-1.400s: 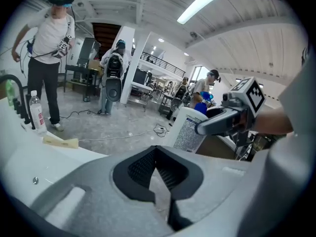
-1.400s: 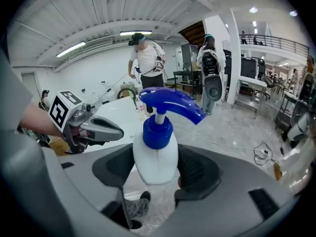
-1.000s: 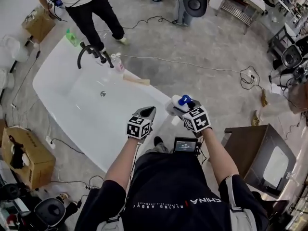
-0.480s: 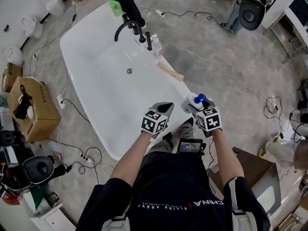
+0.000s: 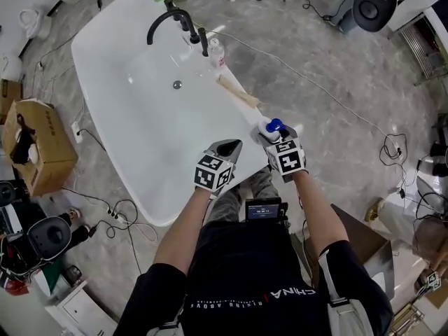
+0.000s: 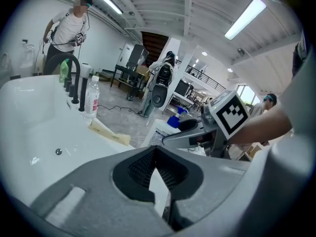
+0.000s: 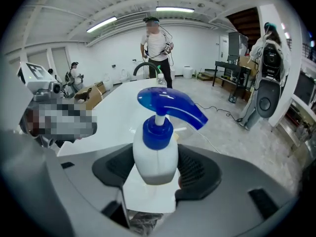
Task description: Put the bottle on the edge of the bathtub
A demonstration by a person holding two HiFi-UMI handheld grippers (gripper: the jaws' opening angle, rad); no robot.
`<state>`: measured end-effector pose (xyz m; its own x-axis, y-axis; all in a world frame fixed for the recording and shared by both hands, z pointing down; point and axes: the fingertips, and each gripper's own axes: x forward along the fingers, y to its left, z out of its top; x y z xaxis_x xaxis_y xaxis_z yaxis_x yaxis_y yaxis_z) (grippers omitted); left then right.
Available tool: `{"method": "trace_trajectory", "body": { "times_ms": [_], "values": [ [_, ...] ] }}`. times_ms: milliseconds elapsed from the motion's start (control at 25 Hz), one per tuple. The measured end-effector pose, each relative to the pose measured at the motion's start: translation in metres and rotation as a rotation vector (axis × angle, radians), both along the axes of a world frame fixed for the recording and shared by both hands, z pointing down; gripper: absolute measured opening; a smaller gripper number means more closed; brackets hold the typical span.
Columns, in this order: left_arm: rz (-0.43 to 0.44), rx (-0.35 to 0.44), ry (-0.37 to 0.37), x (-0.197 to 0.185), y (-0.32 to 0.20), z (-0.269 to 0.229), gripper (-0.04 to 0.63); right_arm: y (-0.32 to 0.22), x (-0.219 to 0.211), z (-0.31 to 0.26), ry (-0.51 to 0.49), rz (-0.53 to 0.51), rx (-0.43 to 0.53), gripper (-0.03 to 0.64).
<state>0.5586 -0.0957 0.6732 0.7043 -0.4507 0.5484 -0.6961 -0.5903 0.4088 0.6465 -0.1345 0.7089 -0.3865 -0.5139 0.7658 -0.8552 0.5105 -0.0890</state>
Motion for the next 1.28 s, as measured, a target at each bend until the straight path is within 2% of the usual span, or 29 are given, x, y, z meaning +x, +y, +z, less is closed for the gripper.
{"method": "trace_trajectory", "body": {
  "times_ms": [480,840,1200,1280],
  "values": [
    [-0.061,-0.028,-0.006,0.005,-0.026,0.031,0.009,-0.042,0.008,0.056,0.118,-0.018,0.035,0.272],
    [-0.069,-0.047,-0.022,-0.002,-0.019,0.038,0.009,-0.031,0.008,0.076,0.211,-0.022,0.070,0.273],
    [-0.067,-0.031,-0.025,-0.009,-0.024,0.026,0.009,-0.033,0.007,0.078,0.211,-0.037,0.066,0.279],
    [-0.068,-0.029,-0.026,-0.011,-0.025,0.025,0.009,-0.033,0.007,0.078,0.199,-0.045,0.054,0.299]
  ]
}}
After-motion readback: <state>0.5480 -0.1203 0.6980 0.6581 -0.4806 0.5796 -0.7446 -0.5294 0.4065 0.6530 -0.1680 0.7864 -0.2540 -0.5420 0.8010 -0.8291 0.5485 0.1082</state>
